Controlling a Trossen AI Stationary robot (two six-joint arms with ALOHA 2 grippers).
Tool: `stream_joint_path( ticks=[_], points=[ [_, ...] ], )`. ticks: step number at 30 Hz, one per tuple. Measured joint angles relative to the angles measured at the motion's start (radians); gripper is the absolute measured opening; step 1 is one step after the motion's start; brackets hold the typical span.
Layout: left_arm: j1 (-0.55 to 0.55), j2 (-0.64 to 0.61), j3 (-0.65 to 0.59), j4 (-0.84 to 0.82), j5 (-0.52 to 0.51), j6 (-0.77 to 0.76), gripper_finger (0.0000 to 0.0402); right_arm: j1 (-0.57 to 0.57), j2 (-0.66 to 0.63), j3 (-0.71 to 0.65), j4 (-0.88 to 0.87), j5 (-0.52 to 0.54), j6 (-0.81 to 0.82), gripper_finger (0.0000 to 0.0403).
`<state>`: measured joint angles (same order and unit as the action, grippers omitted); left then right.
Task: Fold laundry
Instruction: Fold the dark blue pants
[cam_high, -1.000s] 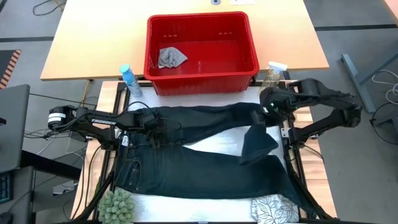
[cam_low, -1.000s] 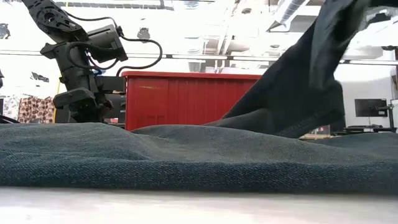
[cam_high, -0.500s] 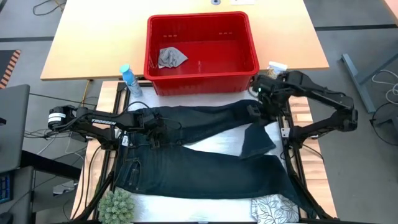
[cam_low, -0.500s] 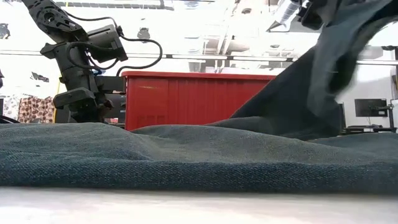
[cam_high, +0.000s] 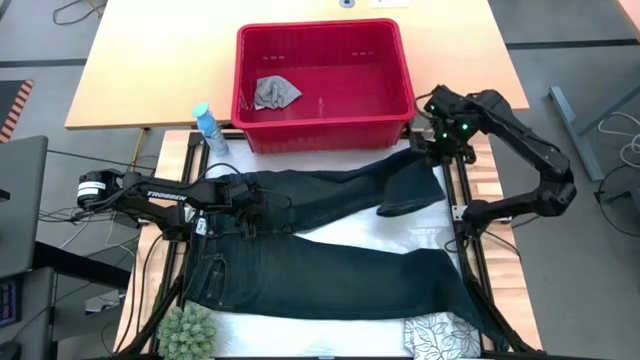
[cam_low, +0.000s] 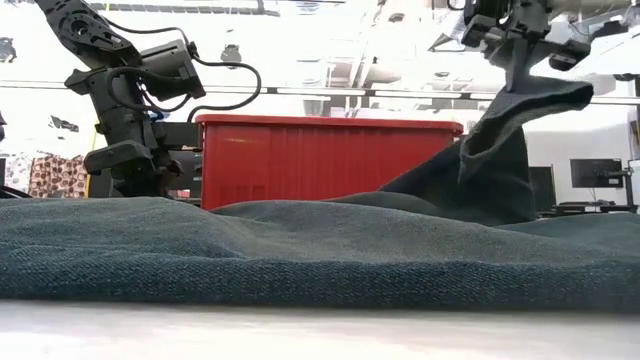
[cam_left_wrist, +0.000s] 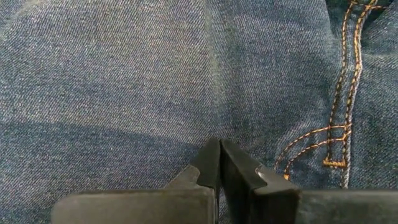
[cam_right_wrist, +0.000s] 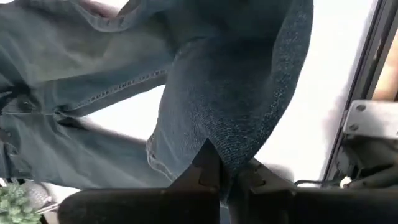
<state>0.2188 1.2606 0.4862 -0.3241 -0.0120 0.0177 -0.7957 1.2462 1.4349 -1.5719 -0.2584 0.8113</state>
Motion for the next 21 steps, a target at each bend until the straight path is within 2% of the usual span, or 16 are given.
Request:
stream_joint_path(
  ticks=[3, 7, 13, 18, 21],
  points=[
    [0.0, 0.0, 0.0, 0.0, 0.0, 0.0, 0.0, -0.065, 0.021, 0.0, 0.002, 0.033, -0.067, 0.0027],
    [0.0, 0.0, 0.0, -0.002, 0.0, -0.011, 0.0, -0.121, 0.074, 0.0, 0.001, 0.129, -0.114, 0.0029],
    [0.0, 0.0, 0.0, -0.022, 0.003, -0.038, 0.0, -0.135, 0.161, 0.0, 0.0, 0.244, -0.199, 0.0027],
    [0.0, 0.0, 0.0, -0.025, 0.003, -0.055, 0.0, -0.137, 0.227, 0.0, 0.0, 0.439, -0.24, 0.0028],
    [0.0, 0.0, 0.0, -0.025, 0.003, -0.065, 0.0, -0.131, 0.248, 0.0, 0.001, 0.469, -0.212, 0.0028]
  ],
)
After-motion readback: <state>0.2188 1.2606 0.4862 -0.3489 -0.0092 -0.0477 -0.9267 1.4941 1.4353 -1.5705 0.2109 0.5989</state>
